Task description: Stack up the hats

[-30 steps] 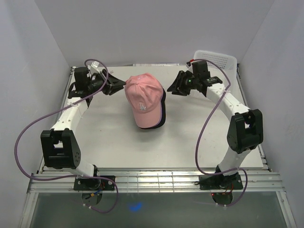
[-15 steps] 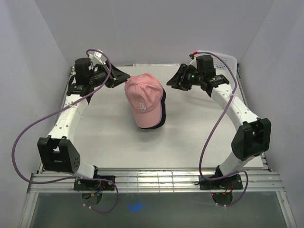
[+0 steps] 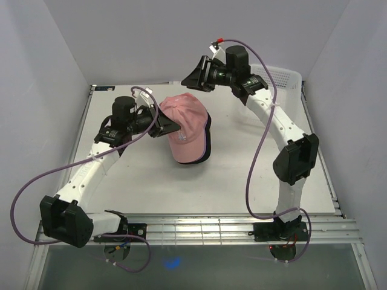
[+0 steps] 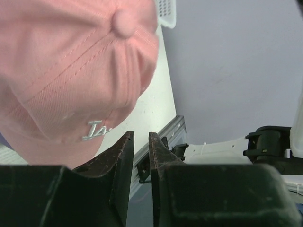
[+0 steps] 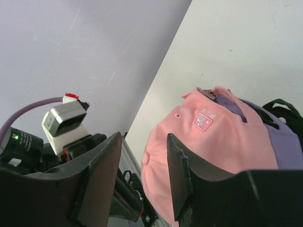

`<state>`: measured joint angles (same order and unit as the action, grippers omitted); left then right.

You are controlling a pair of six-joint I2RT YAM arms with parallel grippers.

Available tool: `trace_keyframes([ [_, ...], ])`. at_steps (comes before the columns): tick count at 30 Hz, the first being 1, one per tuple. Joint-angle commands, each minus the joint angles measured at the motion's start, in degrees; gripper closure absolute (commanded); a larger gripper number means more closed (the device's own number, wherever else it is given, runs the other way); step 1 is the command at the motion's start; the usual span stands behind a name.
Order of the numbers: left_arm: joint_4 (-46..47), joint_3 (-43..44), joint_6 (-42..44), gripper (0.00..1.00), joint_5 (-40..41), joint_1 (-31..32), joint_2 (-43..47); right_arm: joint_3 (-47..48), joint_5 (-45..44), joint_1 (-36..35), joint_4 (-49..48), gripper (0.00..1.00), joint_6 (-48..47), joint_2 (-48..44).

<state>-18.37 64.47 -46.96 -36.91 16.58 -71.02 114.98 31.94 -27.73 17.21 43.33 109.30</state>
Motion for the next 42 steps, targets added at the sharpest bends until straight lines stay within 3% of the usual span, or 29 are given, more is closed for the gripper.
trace_keyframes([
  [1, -1.6, -1.7, 0.6, 0.71, 3.0, 1.9, 0.8, 2.1, 3.8, -1.1, -3.1, 0.50, 3.2, 4.9],
  [5, -2.4, -1.9, 1.1, 0.71, 4.6, 4.0, -1.6, 0.4, 6.3, -1.5, -6.9, 0.50, 4.8, 7.8],
  [16, -2.3, 0.1, 2.2, 0.72, 6.8, 7.2, -9.7, -3.7, 3.3, -0.5, -4.3, 0.51, 3.1, 13.9],
  [42, 0.0, -8.2, 2.7, 0.71, 9.3, 8.1, -10.3, -12.1, 1.6, 1.3, -4.5, 0.53, 1.8, 12.9],
])
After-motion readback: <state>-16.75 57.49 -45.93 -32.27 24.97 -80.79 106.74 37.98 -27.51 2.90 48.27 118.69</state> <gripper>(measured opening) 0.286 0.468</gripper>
